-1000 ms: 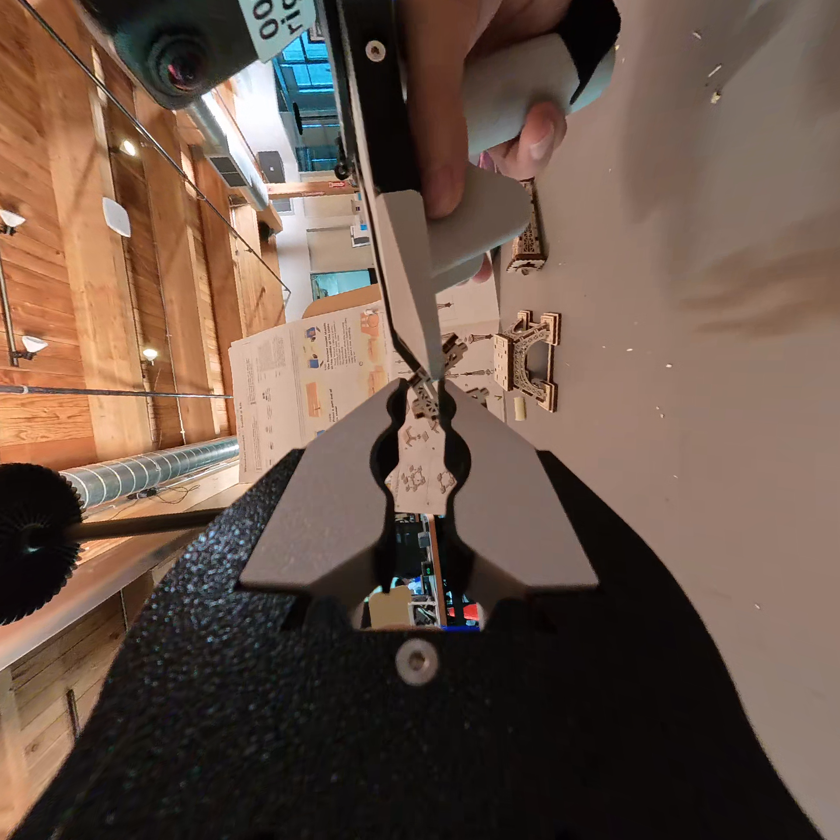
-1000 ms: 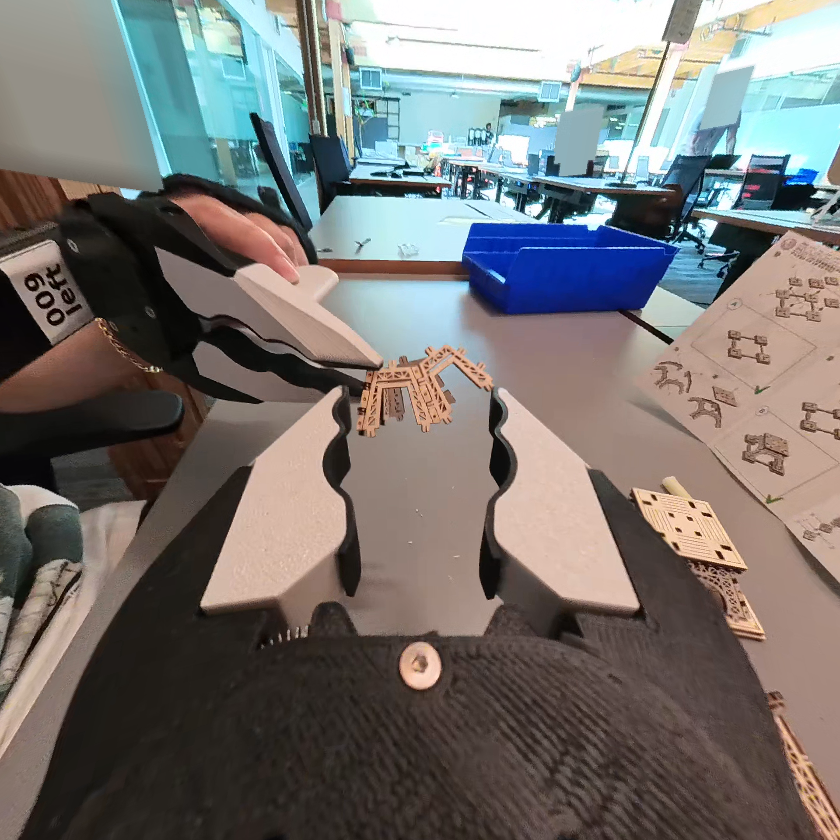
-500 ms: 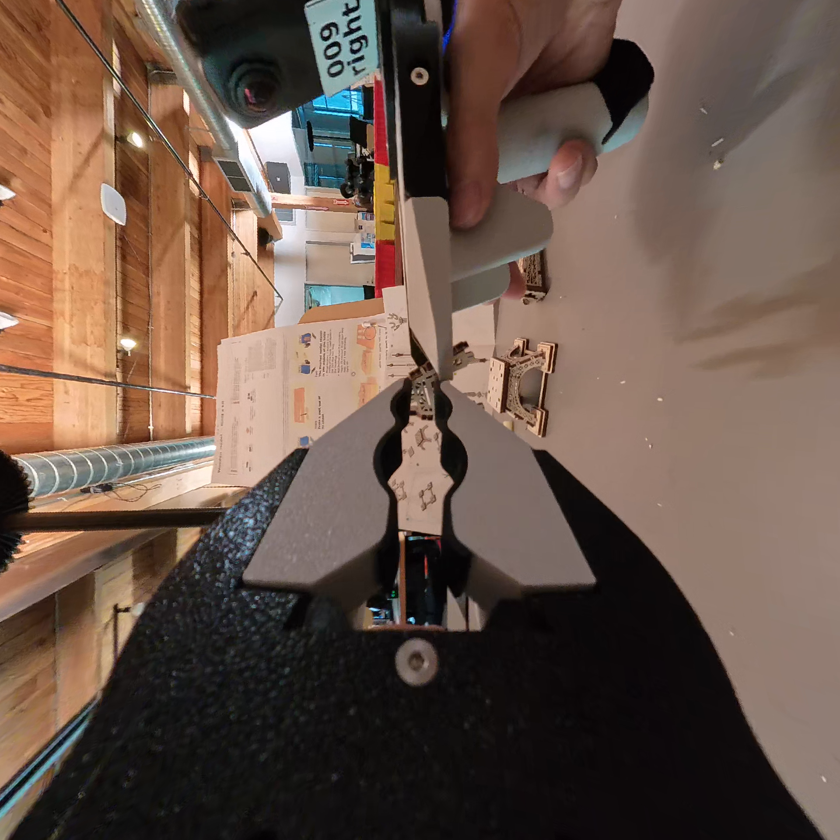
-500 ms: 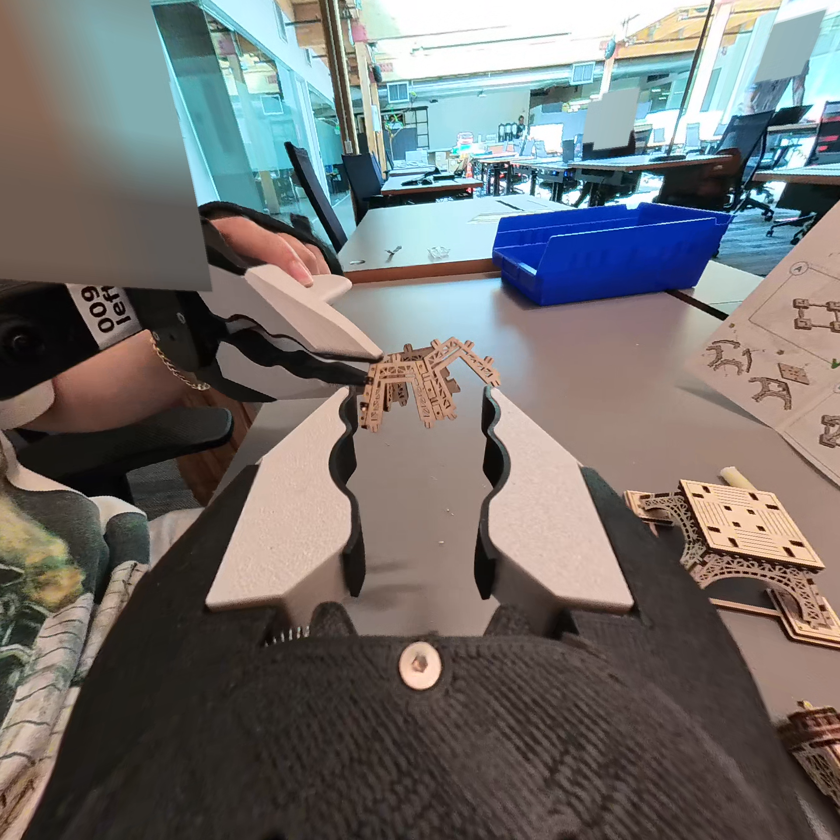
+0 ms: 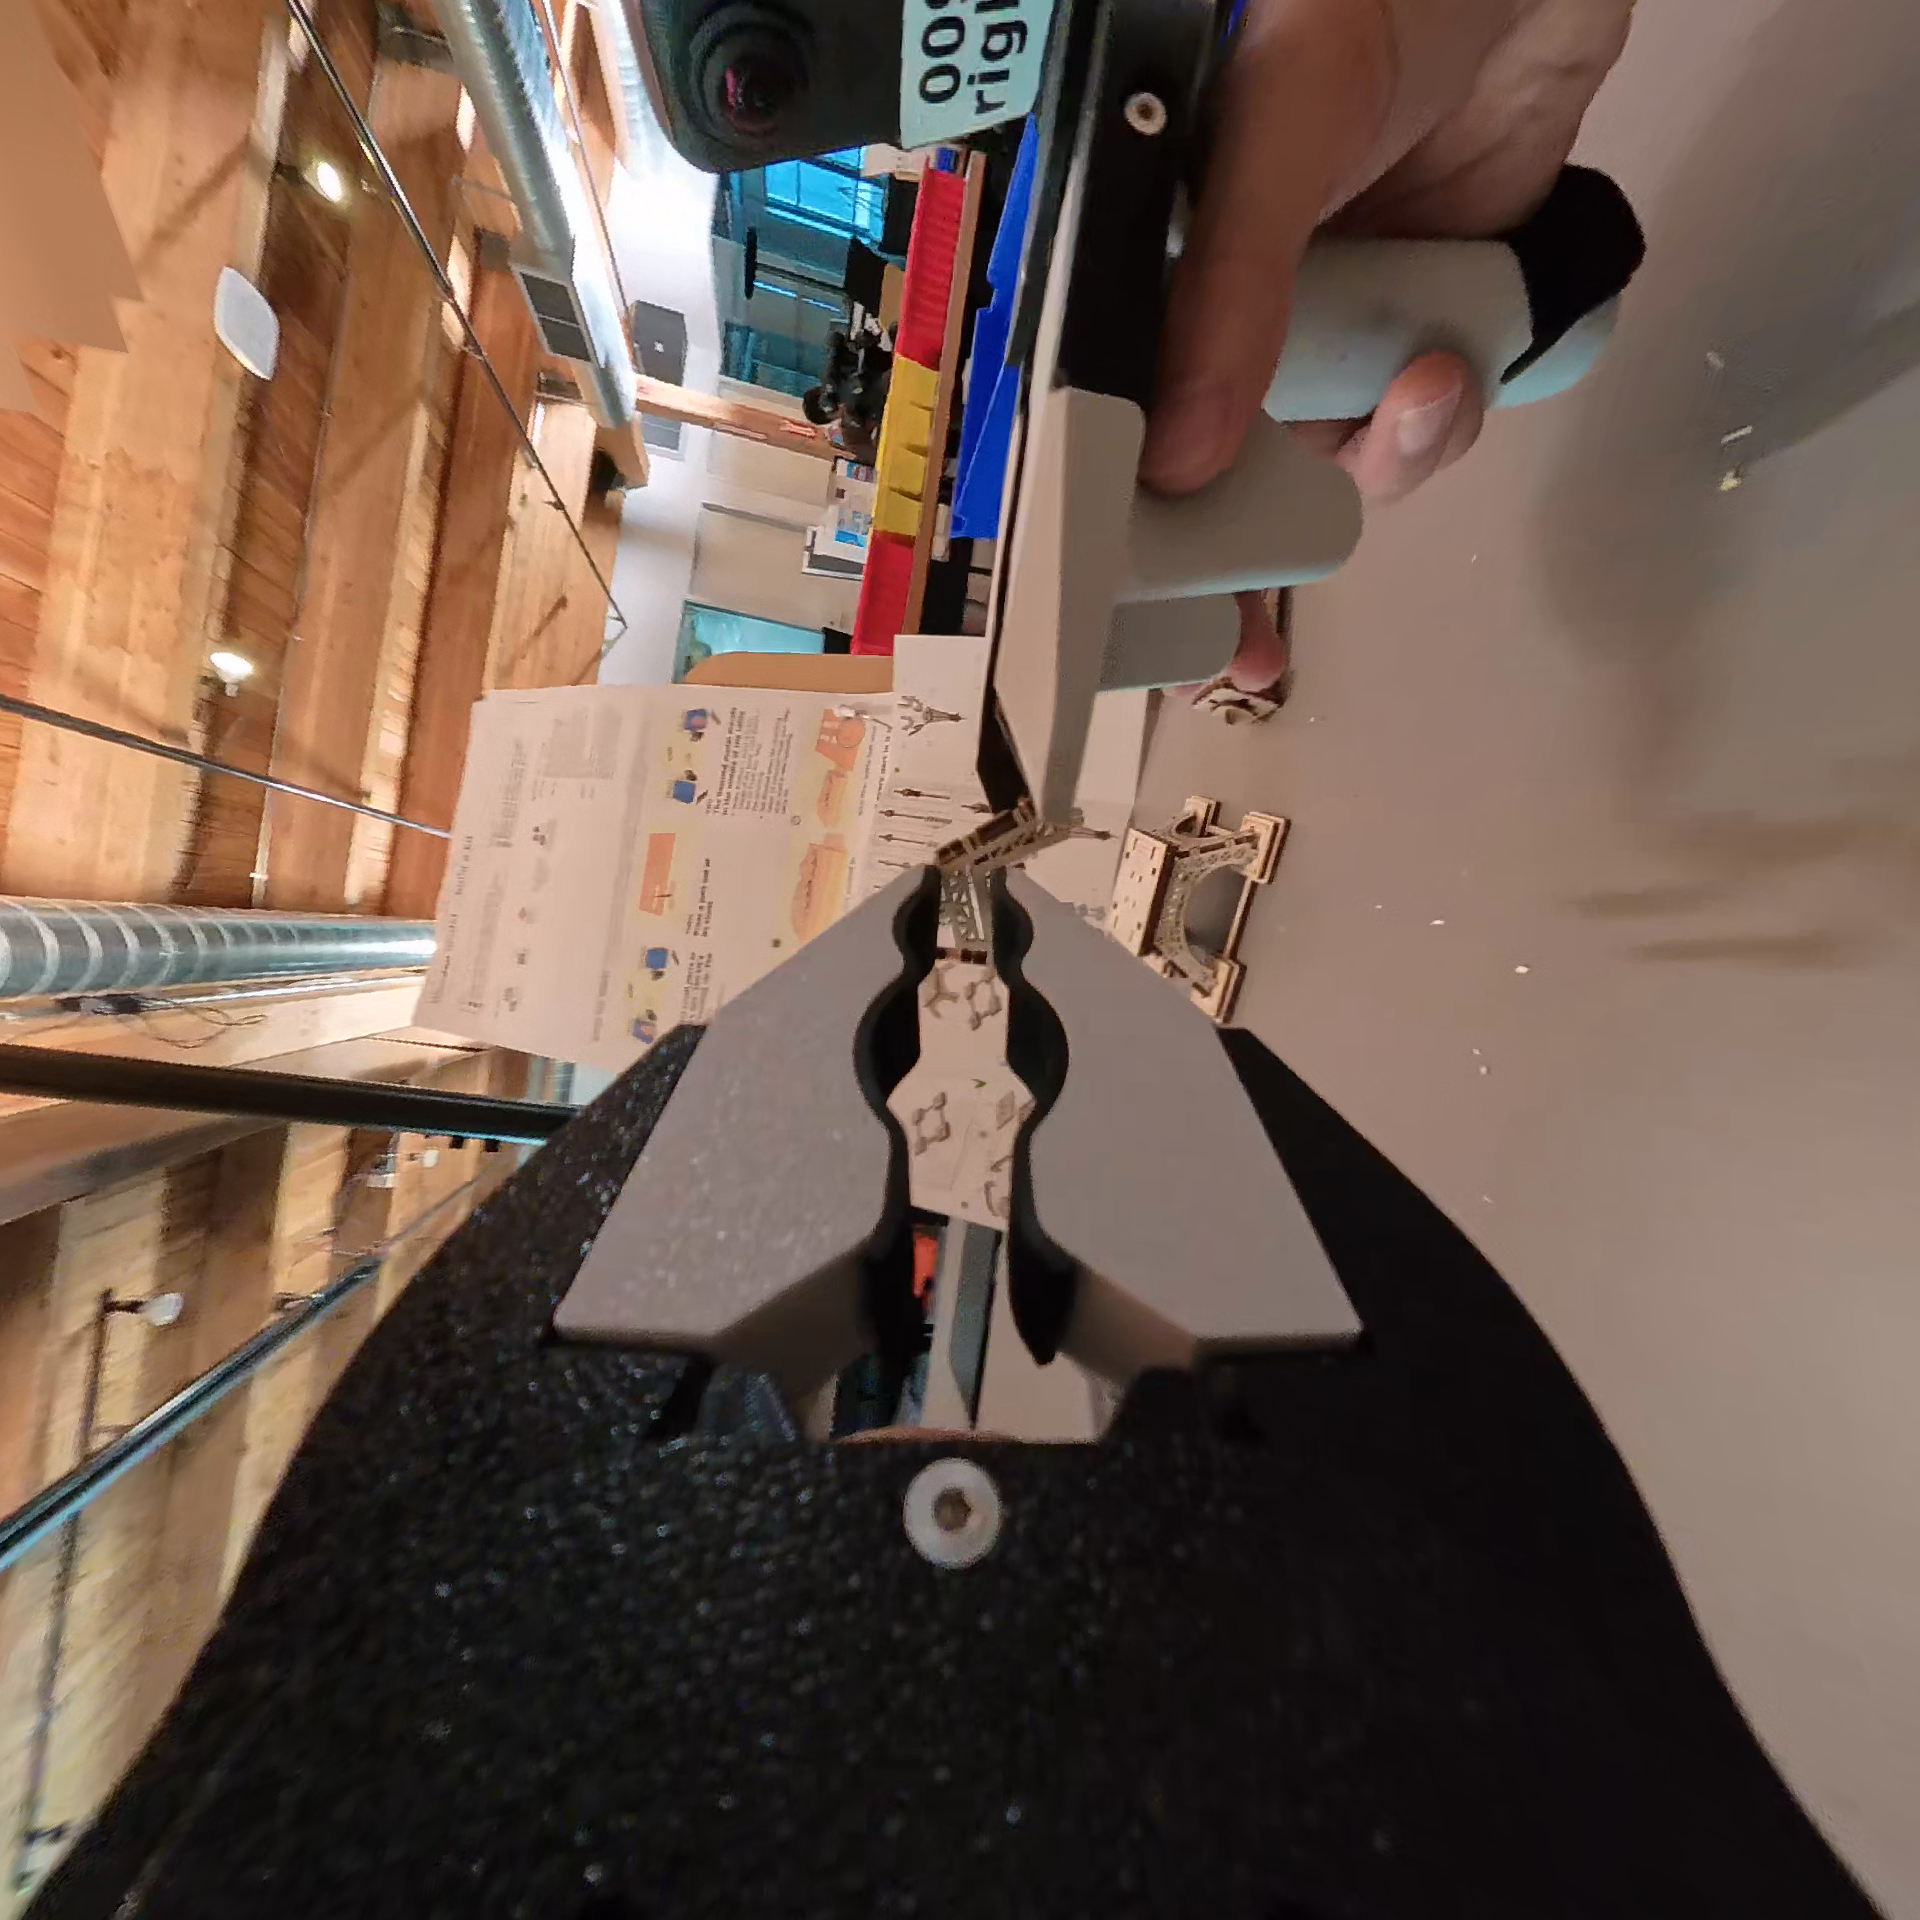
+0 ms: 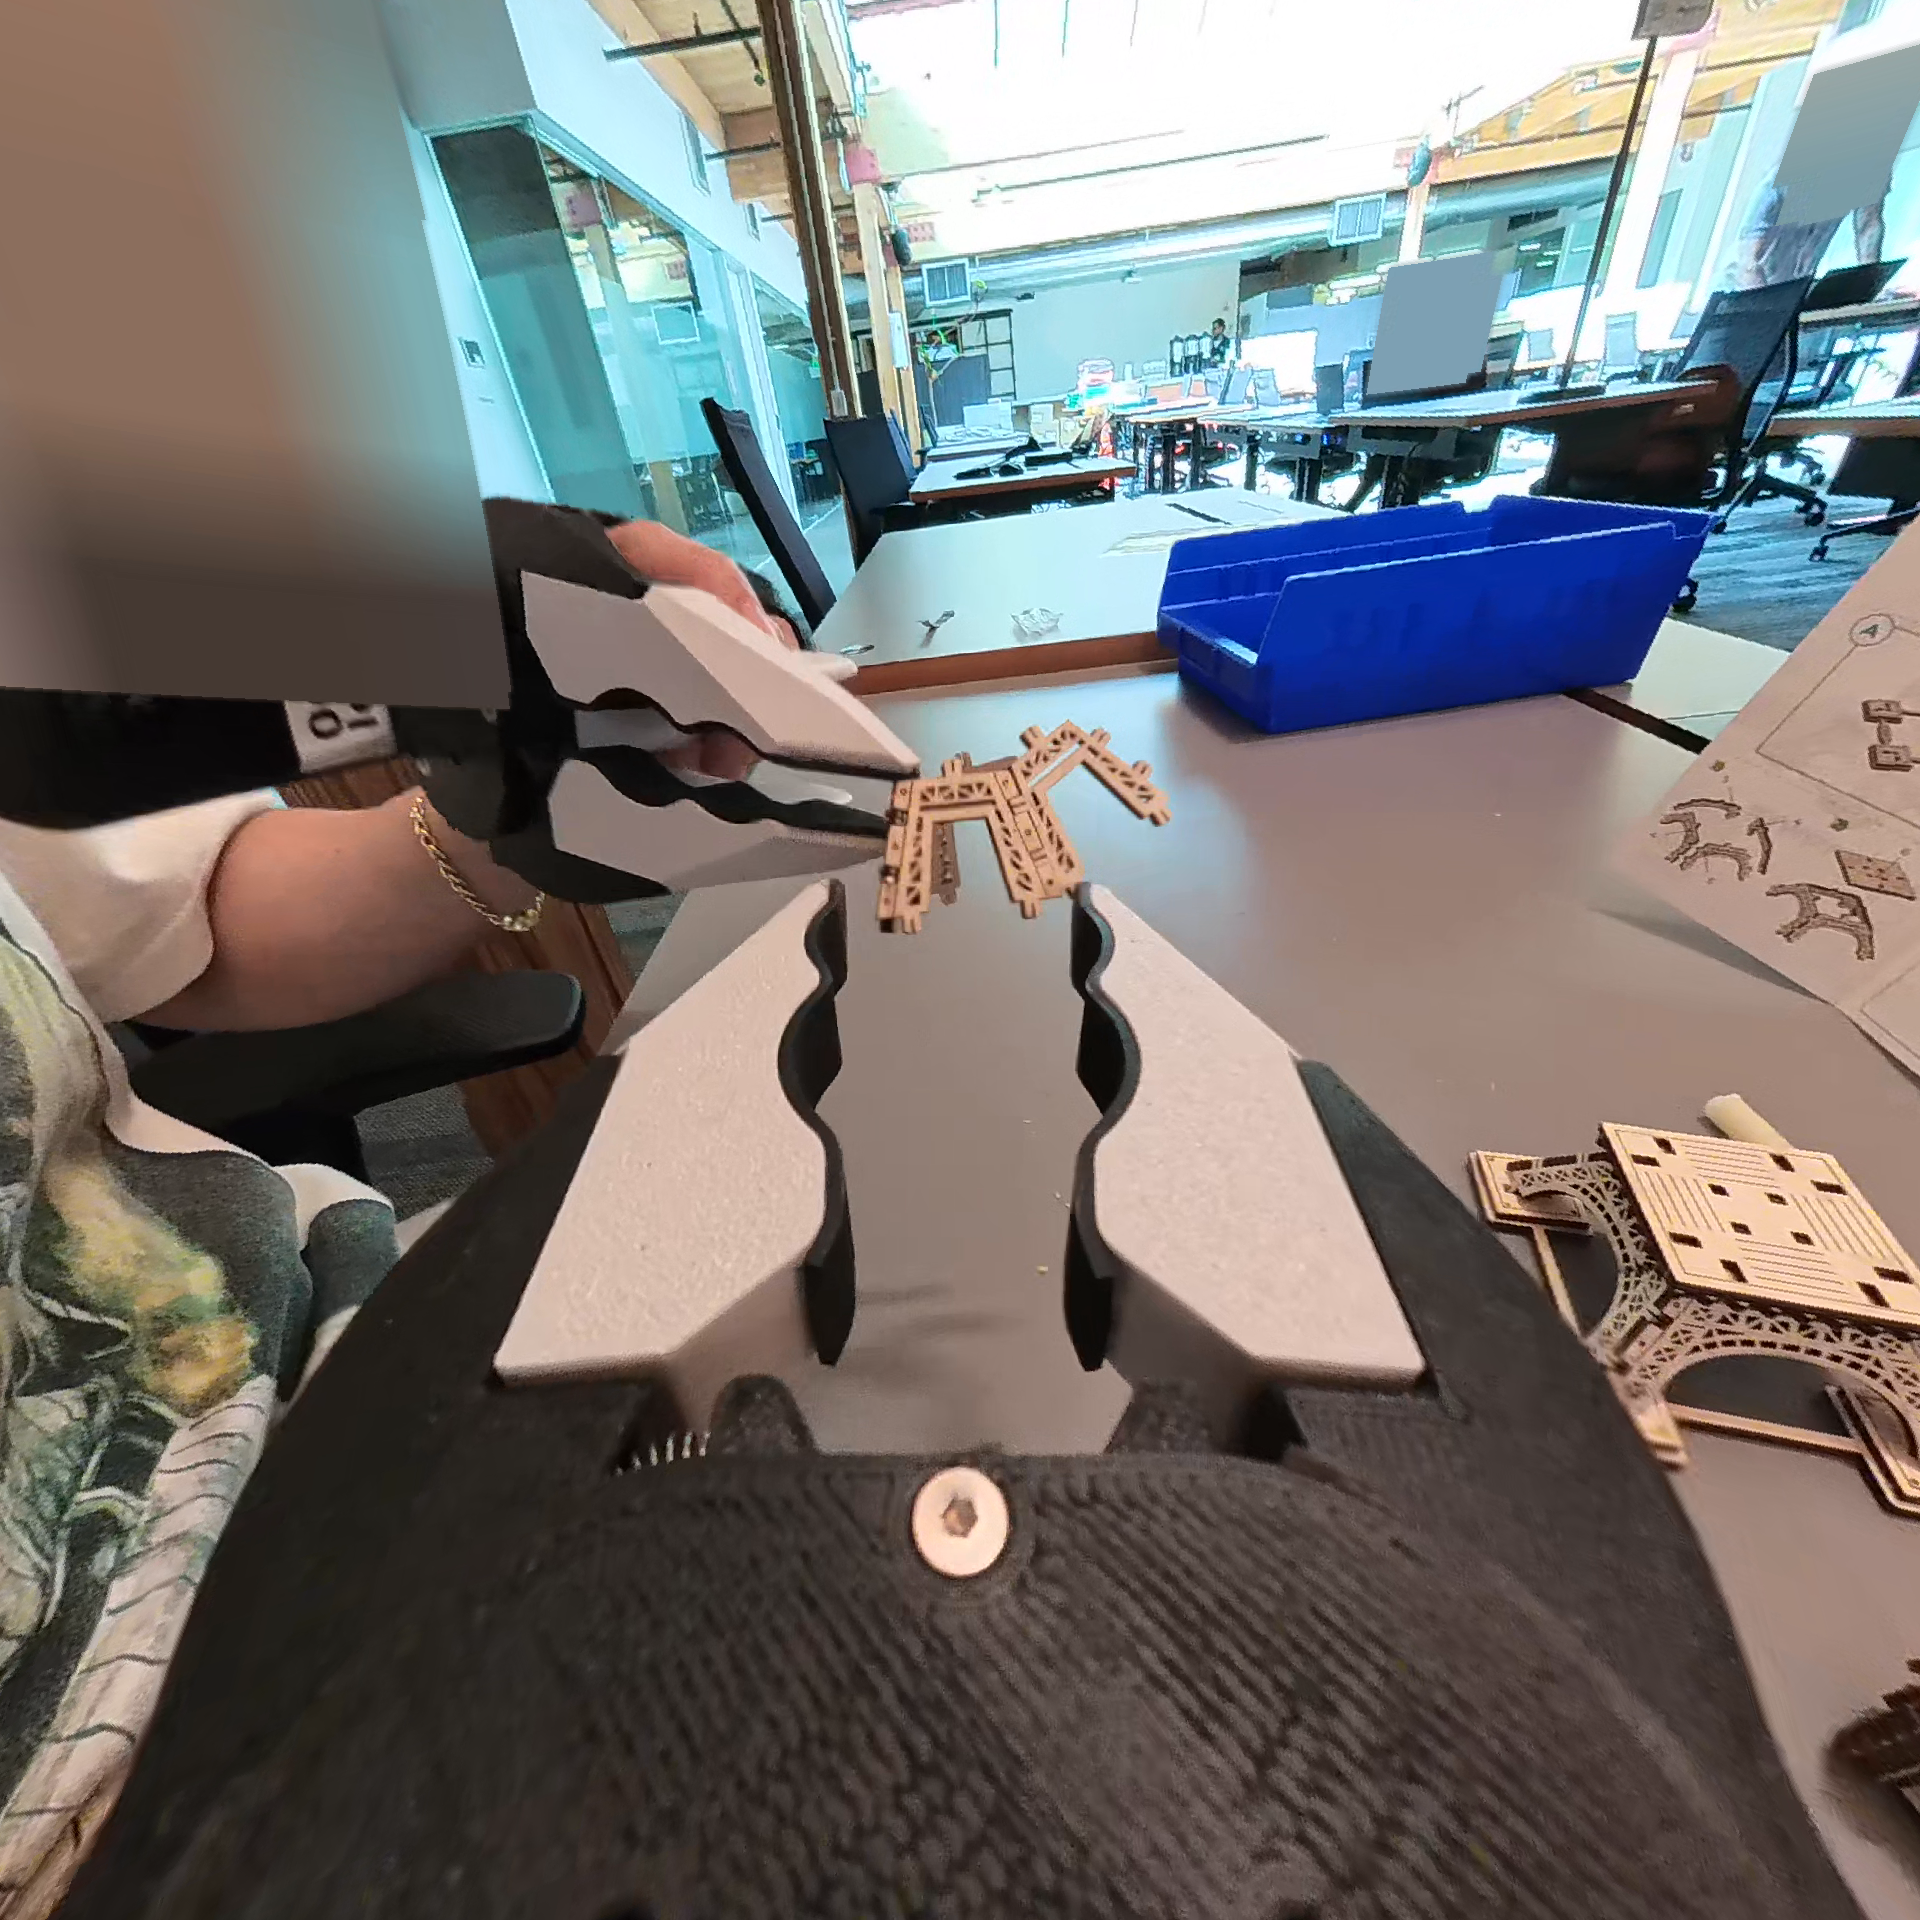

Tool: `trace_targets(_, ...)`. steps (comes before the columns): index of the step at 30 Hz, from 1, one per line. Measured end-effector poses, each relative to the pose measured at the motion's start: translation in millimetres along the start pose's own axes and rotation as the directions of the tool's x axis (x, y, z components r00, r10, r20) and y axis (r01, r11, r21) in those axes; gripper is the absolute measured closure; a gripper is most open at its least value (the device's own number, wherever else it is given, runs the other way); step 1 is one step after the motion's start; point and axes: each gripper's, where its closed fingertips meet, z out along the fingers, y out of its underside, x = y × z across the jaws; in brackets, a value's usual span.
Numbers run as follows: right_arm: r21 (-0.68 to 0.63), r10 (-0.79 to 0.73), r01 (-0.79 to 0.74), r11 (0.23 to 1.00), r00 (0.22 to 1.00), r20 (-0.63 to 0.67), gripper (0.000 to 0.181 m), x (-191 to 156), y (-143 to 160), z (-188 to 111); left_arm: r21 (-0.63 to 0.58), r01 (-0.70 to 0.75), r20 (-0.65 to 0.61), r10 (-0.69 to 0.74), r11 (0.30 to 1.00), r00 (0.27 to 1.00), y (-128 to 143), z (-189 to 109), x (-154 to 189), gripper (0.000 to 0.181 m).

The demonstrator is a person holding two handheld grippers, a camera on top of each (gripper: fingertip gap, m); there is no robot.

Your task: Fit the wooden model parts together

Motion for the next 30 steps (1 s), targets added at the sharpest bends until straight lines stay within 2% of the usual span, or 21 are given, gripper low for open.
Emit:
trace_targets(4,0.019,0.000,0.000,1.000,1.000,-0.003,0.143,-1,-5,0,-0.022,-0.122,0.085,0.124,0.992,0.989,0,-2,-3,0.174)
trace_targets(8,-0.002,-0.044,0.044,0.999,0.996,-0.073,0.148,9,-6,-6,-0.123,-0.220,0.107,0.233,0.968,0.966,14,0,-3,0.174)
trace_targets(13,0.029,-0.028,0.030,0.999,0.998,-0.057,0.159,2,-15,-3,-0.126,-0.250,0.092,0.262,0.960,0.961,15,4,4,0.174)
trace_targets(19,-0.087,-0.048,0.036,0.996,0.989,-0.137,0.157,9,2,4,-0.137,-0.275,0.067,0.286,0.952,0.956,14,10,9,0.174)
trace_targets(24,-0.059,0.030,-0.039,0.998,0.988,-0.149,0.164,15,4,2,-0.149,-0.289,0.068,0.302,0.946,0.951,14,12,10,0.174)
trace_targets(27,-0.071,0.030,-0.042,0.997,0.987,-0.155,0.163,16,6,2,-0.185,-0.277,0.095,0.297,0.943,0.950,18,12,4,0.174)
trace_targets(30,-0.046,0.031,-0.038,0.998,0.989,-0.143,0.164,13,1,3,-0.163,-0.277,0.099,0.295,0.947,0.950,14,11,4,0.174)
